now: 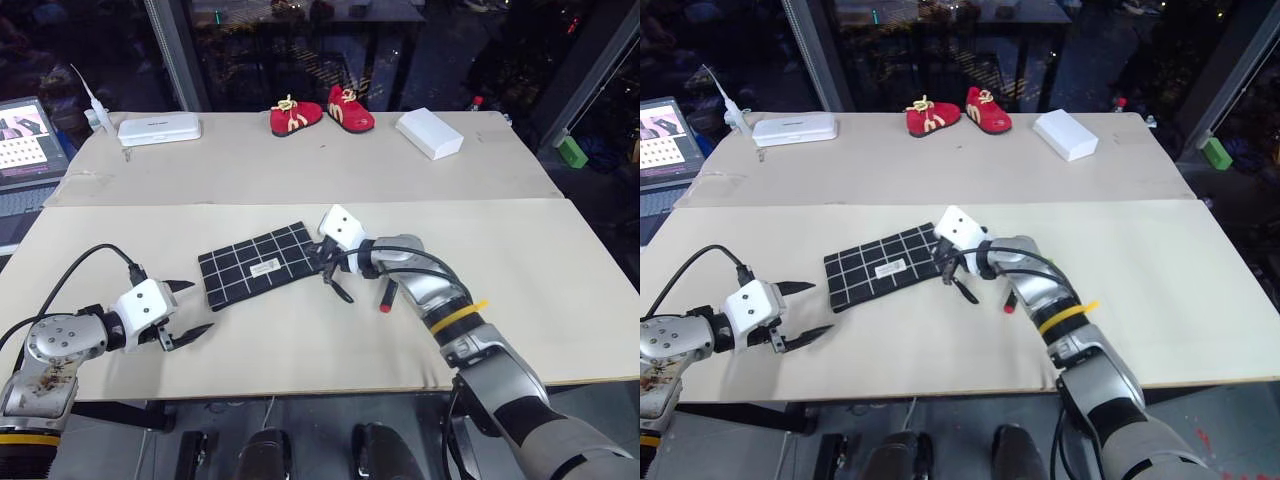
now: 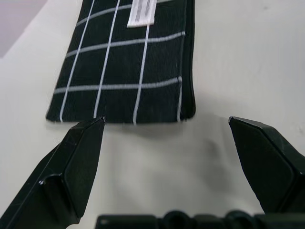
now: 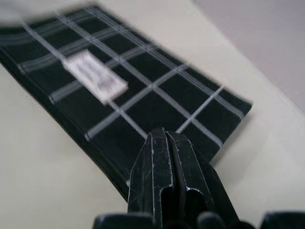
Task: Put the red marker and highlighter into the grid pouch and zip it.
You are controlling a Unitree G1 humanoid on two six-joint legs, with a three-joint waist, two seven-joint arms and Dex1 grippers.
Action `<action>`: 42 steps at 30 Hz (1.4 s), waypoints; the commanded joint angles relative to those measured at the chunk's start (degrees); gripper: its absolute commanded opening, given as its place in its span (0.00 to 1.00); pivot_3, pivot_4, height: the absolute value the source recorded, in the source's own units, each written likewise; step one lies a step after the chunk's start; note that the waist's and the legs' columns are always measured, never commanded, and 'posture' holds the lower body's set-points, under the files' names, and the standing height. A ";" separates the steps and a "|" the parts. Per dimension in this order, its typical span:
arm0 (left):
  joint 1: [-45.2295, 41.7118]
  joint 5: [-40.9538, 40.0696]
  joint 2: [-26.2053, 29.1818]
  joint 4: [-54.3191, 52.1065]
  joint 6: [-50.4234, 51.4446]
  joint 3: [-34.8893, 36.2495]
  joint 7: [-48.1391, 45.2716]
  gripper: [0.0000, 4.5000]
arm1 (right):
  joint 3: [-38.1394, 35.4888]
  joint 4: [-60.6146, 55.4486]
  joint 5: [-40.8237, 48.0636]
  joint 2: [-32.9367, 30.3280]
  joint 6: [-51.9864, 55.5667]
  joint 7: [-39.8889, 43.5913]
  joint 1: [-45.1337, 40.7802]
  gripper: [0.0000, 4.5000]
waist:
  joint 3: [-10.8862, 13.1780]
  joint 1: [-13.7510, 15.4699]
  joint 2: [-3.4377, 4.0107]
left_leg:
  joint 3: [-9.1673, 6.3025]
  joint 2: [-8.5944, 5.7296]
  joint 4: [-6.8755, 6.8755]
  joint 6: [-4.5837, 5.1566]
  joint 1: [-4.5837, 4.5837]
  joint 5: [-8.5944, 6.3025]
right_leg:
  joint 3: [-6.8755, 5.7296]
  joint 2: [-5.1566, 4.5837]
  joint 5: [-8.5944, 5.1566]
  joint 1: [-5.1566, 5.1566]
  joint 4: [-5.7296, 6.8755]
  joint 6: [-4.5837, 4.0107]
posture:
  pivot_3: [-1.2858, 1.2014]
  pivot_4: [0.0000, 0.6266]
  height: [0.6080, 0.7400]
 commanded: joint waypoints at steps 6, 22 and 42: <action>-4.48 1.18 2.35 4.55 -3.73 0.20 0.19 1.00 | 4.60 7.64 -10.22 0.48 -10.32 -2.17 -3.14 0.02 | 0.00 -0.26 0.01 | 0.09 0.00 0.00 -0.04 -0.01 0.03 | 0.03 -0.02 0.01 -0.07 0.05 -0.01 | 0.52 0.24 1.00; -12.54 9.33 0.30 31.11 -32.93 -9.43 -0.25 1.00 | 0.05 9.61 -10.09 0.54 -11.38 -2.07 -4.51 0.02 | -0.11 0.03 0.15 | 0.37 0.04 0.00 -0.08 0.18 0.06 | 0.03 -0.06 0.05 0.00 0.13 -0.07 | 0.52 0.24 1.00; -23.96 11.56 -5.90 47.23 -48.50 -16.30 -0.33 1.00 | -0.99 10.12 -9.80 1.44 -11.02 -0.81 -5.06 0.02 | -0.15 -0.67 0.18 | 0.42 0.04 0.02 -0.06 0.29 0.07 | 0.02 -0.04 0.07 0.10 0.15 -0.03 | 0.52 0.24 1.00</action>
